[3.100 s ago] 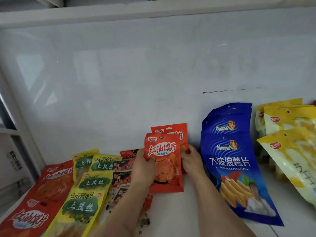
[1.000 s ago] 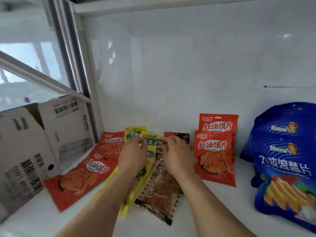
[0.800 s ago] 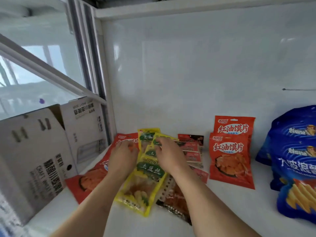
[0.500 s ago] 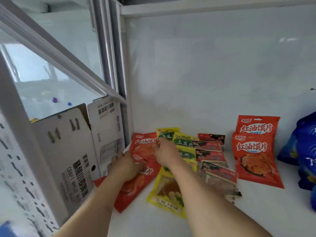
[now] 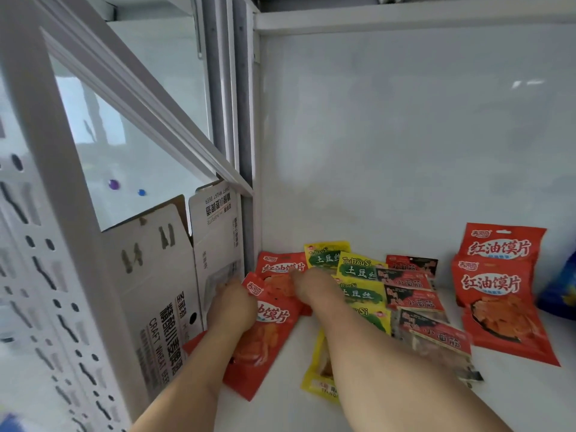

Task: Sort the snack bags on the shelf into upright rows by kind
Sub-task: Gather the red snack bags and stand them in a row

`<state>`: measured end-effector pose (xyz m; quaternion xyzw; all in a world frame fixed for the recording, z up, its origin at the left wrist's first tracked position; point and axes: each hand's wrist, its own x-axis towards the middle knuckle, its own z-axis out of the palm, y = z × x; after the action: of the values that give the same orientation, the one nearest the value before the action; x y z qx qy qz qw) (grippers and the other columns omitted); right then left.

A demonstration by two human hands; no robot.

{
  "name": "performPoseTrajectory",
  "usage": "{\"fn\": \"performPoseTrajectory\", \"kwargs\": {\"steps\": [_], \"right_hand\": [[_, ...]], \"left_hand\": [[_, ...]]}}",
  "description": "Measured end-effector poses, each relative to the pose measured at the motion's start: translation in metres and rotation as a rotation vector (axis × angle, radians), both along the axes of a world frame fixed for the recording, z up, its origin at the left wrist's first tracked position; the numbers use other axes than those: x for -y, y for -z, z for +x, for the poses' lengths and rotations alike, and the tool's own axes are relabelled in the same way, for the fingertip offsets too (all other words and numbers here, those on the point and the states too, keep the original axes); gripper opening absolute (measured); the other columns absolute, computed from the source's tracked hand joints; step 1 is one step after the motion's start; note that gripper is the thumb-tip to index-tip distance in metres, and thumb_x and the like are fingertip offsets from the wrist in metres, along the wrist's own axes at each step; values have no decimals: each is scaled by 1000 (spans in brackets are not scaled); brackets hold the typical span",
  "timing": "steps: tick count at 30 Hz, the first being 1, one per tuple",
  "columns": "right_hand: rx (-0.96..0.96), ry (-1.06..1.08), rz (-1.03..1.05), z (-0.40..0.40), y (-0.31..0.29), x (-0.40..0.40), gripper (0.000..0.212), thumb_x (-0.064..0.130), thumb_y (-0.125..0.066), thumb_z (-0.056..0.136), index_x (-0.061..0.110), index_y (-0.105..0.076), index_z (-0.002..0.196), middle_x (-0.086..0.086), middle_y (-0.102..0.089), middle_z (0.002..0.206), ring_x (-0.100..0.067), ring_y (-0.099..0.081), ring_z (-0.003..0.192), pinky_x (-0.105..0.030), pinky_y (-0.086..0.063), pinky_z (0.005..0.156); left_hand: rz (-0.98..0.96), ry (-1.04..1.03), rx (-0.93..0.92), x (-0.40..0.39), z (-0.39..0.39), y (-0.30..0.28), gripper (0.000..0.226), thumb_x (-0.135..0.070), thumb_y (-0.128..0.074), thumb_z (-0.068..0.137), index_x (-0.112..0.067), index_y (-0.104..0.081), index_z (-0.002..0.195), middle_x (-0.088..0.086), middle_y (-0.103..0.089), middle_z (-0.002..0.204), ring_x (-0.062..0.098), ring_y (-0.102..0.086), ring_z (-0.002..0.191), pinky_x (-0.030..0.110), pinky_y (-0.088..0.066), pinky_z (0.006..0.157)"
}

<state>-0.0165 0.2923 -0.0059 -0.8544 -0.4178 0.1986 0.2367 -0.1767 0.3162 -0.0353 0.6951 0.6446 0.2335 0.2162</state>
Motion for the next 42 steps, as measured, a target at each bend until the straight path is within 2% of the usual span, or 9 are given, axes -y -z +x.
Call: {"fn": "performPoseTrajectory", "kwargs": {"steps": [4, 11, 15, 19, 23, 26, 33, 39, 42], "right_hand": [[42, -5, -25, 2, 1, -11, 76, 68, -38, 93, 8, -58, 136, -16, -55, 144, -34, -56, 128, -43, -45, 102], [1, 21, -52, -2, 4, -22, 61, 53, -64, 85, 9, -64, 127, -10, -65, 132, -30, -63, 117, -35, -51, 97], [-34, -26, -102, -8, -3, -26, 54, 47, -63, 92, 9, -62, 131, -10, -61, 137, -28, -59, 124, -30, -46, 93], [-292, 13, 30, -9, -11, -25, 52, 35, -55, 100, 9, -50, 144, -13, -50, 149, -28, -51, 134, -34, -41, 107], [-610, 31, 192, -6, -5, -24, 27, 14, -63, 89, 7, -68, 115, -13, -73, 109, -29, -72, 99, -35, -59, 84], [-879, 55, 290, -9, -8, -15, 10, 4, -57, 86, 5, -66, 91, -13, -71, 74, -27, -68, 60, -37, -58, 67], [-1067, 119, 428, -2, -12, 2, 17, 11, -59, 86, 6, -65, 100, -17, -76, 88, -34, -72, 72, -51, -60, 81], [-1100, 69, 390, 2, -15, 16, 34, 37, -70, 92, 7, -65, 108, -17, -77, 92, -35, -75, 85, -53, -60, 82], [-1087, 76, 407, 3, -13, 22, 35, 40, -66, 94, 10, -65, 110, -14, -78, 90, -34, -76, 85, -54, -59, 85]], "left_hand": [[-42, 23, -12, 1, 0, -5, 17, -21, -54, 95, -16, -67, 104, 6, -67, 101, 21, -67, 84, 38, -59, 80], [-65, 15, -26, 0, 2, -4, 20, -26, -56, 96, -17, -69, 109, 5, -69, 103, 24, -68, 88, 41, -60, 83], [-28, 42, -55, 1, 1, -3, 22, -21, -52, 95, -13, -70, 104, 7, -68, 101, 25, -68, 87, 41, -60, 82], [-10, 54, 5, 3, -1, -7, 22, -21, -49, 98, -16, -70, 102, 3, -70, 94, 21, -67, 83, 39, -60, 81], [39, 61, 89, 2, -2, -11, 21, -25, -48, 103, -19, -66, 109, -5, -66, 91, 15, -62, 80, 29, -50, 75], [129, 33, 127, 1, -4, -15, 23, -33, -52, 102, -19, -68, 112, -3, -68, 98, 12, -60, 82, 29, -50, 76], [62, 37, 379, 13, -3, -21, 29, -28, -56, 103, -14, -64, 127, 5, -71, 119, 24, -68, 105, 33, -53, 90], [-278, 52, 761, 23, -7, -19, 11, -17, -60, 100, -20, -69, 96, 9, -77, 100, 25, -73, 89, 38, -58, 83], [-376, 64, 862, 23, -8, -19, 13, -4, -61, 96, -14, -69, 96, 10, -79, 90, 28, -76, 84, 38, -60, 76]]}}
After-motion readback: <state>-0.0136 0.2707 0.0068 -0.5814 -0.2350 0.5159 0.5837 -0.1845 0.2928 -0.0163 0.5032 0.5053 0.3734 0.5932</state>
